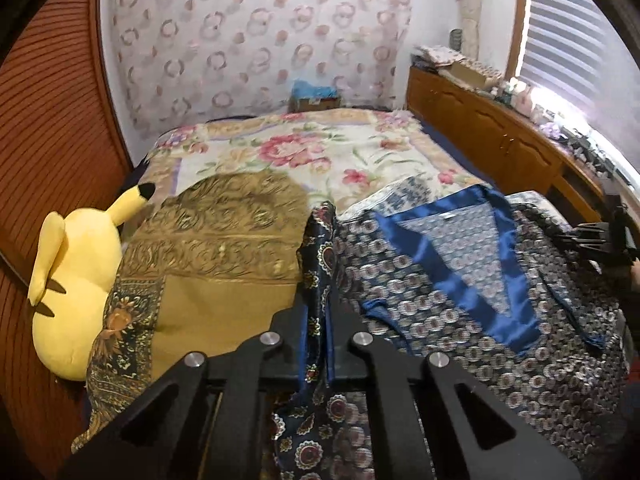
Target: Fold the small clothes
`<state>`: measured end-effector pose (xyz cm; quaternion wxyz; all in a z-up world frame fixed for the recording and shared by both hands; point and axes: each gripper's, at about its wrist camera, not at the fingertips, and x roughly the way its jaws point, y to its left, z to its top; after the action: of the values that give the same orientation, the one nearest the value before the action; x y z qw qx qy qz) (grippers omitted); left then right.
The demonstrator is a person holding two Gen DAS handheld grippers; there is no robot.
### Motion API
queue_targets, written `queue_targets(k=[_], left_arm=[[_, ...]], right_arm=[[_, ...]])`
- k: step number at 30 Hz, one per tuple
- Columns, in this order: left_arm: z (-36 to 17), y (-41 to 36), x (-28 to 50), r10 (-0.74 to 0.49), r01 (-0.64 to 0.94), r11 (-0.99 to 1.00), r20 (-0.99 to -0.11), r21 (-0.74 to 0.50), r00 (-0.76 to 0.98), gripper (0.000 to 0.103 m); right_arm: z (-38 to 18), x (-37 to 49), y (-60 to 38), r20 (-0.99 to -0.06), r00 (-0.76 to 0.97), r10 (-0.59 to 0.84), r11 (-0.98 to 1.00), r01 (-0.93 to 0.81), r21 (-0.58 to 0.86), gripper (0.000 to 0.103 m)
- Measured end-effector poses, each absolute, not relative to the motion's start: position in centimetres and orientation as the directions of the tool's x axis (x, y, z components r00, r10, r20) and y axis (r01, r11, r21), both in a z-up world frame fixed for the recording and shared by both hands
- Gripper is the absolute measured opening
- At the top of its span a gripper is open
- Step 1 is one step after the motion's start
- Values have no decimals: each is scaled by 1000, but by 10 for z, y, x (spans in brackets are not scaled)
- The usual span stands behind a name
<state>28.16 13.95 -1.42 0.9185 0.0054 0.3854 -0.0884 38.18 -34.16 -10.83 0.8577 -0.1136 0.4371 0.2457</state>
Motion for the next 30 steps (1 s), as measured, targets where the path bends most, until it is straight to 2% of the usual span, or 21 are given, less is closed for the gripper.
queue_targets(k=[7,18,24,30], left_arm=[[2,122,249,-189,208,977,-673,-54,715,2],[21,135,175,-189,184,980,-599,-71,778,1],[-3,157,117,-160,134,987,-610,-88,776,1],[-34,172,56,-126,73,991,-631,-108,765,1]], right_arm=[[-96,364,-327,-789,527,316,846,-532,-17,2],[-42,297,-348,-659,640,394,856,-516,11,2],[-34,230,-369,-621,663,417,851,-525,12,2],[-51,159,-395,-639,653,406,860,-510,26,2]])
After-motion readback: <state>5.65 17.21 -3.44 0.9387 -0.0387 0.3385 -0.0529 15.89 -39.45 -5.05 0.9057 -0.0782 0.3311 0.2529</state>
